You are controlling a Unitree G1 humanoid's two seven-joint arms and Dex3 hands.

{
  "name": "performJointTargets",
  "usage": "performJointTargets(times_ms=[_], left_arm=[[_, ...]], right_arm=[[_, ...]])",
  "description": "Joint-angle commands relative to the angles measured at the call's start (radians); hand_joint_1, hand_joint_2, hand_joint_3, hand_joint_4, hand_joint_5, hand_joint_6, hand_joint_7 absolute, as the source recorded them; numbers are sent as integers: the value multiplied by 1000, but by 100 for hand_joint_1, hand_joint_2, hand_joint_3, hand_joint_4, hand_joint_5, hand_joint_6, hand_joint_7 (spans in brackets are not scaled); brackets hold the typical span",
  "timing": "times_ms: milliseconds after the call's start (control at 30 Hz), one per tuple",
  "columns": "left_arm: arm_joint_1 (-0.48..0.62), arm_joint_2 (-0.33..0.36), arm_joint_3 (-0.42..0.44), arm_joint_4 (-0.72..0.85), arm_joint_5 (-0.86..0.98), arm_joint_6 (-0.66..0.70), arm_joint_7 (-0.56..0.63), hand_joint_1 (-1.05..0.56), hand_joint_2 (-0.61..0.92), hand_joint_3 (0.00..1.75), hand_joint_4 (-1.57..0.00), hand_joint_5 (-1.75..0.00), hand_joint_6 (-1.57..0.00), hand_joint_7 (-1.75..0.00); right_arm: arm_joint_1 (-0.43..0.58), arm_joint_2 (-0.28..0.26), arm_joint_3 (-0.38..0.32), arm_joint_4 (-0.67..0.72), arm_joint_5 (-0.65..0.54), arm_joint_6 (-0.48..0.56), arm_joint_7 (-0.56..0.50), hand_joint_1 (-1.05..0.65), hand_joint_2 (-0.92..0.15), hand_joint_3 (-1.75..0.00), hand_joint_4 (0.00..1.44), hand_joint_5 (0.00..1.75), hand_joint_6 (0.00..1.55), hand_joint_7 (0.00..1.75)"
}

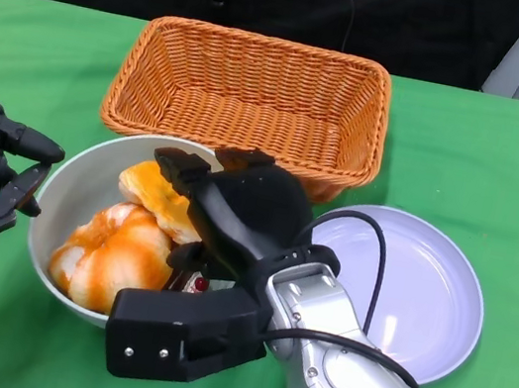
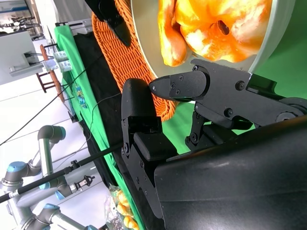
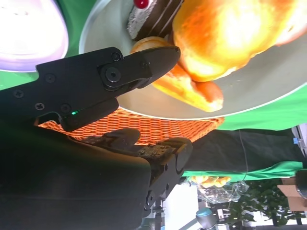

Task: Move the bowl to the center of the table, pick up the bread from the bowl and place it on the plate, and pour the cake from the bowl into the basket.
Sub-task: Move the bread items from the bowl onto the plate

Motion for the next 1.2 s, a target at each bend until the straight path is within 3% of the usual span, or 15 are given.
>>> performJointTargets(times_ms=[33,367,700,1000,1100,1200], left_arm=[[-3,15,7,-11,-17,3,-9,-24,87,39,-82,-148,-84,-108],[11,7,4,-44,-28,18,-6,-23,86,39,-82,-149,-85,-107],[17,-2,5,-60,-12,13,12,-24,87,39,-82,-151,-86,-105],[15,-2,5,-57,-6,11,15,-23,87,41,-82,-151,-86,-105],[11,-2,5,-47,-7,2,11,-22,86,41,-82,-152,-85,-107],[7,1,4,-38,0,1,12,-22,86,43,-82,-153,-85,-108]], right_arm=[[-32,32,-1,44,12,13,34,-86,-92,-8,18,0,17,0],[-81,84,-2,206,37,-18,-16,-86,-92,-6,19,2,19,1],[-174,130,18,485,43,-91,-162,-76,-92,-1,32,7,29,3],[-202,147,24,550,59,-118,-183,-74,-92,-1,36,8,31,1],[-209,155,27,569,65,-135,-190,-61,-92,-2,56,14,45,5],[-208,149,31,570,67,-158,-210,-52,-91,-1,65,15,54,5]])
